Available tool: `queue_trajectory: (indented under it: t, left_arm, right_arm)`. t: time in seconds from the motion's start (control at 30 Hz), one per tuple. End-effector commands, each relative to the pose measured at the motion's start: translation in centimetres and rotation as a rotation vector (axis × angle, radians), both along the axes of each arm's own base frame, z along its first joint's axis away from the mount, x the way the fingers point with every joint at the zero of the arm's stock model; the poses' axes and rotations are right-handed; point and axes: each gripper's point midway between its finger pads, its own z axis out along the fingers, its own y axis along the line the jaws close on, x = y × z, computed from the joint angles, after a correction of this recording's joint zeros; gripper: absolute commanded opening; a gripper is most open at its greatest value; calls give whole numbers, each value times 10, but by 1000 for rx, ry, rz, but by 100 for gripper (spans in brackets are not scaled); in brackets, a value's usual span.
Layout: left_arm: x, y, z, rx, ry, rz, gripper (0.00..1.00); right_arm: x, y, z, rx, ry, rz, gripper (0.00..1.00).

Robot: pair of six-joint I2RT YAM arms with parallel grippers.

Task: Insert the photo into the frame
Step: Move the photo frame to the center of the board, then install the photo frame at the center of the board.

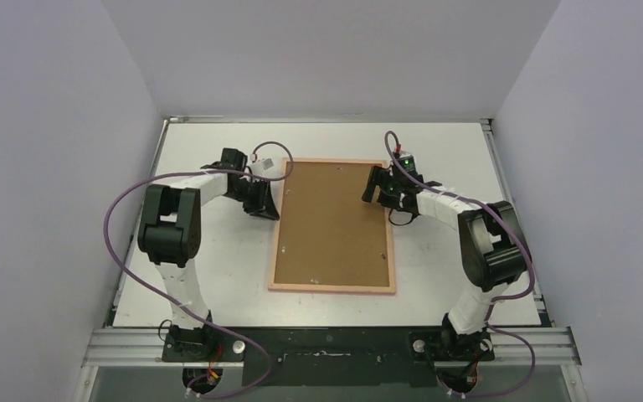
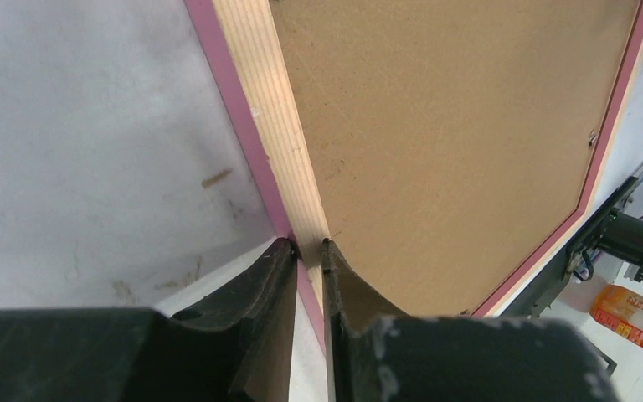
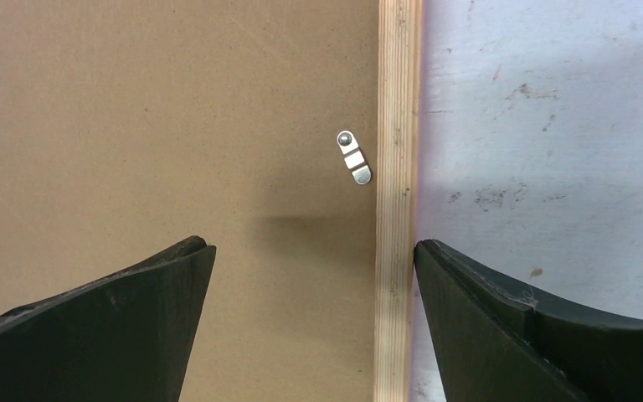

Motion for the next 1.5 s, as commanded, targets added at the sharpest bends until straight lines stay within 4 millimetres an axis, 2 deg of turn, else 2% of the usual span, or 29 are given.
queue_trajectory:
  t: [0.0, 0.1, 0.2, 0.3, 0.4, 0.53, 0.67, 0.8, 0.87, 0.93, 1.07, 1.23, 1.33, 1.47]
  left_arm:
    - [-25, -5, 13, -46, 17, -26, 13]
    - [-43, 0, 15, -36, 32, -42, 12]
    - [-51, 11, 19, -27, 36, -30, 11]
    - [-50, 25, 26, -51, 60, 4, 14]
    - [-35, 41, 32, -43, 38, 42, 17]
    - [-22, 49, 37, -41, 16, 68, 19]
    - [-16, 46, 41, -61, 7, 77, 21]
    - [-16, 47, 35, -41, 9, 81, 22]
    - [-16, 50, 28, -19, 14, 86, 21]
    - [-15, 53, 23, -1, 22, 92, 21]
    - [-10, 58, 16, 35, 22, 113, 18]
    - [-8, 59, 13, 39, 28, 123, 17]
    - [-7, 58, 11, 18, 27, 138, 22]
    - [-9, 55, 5, 4, 40, 149, 28]
  right_arm:
    - [-8, 42, 24, 107, -51, 69, 93]
    - [-17, 57, 25, 134, -47, 88, 93]
    - [-28, 68, 24, 146, -40, 97, 93]
    - [-34, 67, 23, 134, -40, 77, 93]
    - [-32, 60, 27, 106, -50, 55, 91]
    - [-22, 55, 47, 78, -86, 33, 90]
    - [-16, 49, 70, 49, -120, -21, 90]
    - [-16, 53, 89, 48, -158, -69, 90]
    - [-17, 68, 96, 84, -170, -61, 90]
    - [-19, 92, 100, 130, -172, -25, 90]
    - [-28, 150, 95, 188, -152, 64, 90]
    - [-36, 210, 91, 296, -135, 124, 90]
    - [-36, 233, 94, 362, -146, 142, 90]
    - [-35, 251, 96, 418, -146, 157, 90]
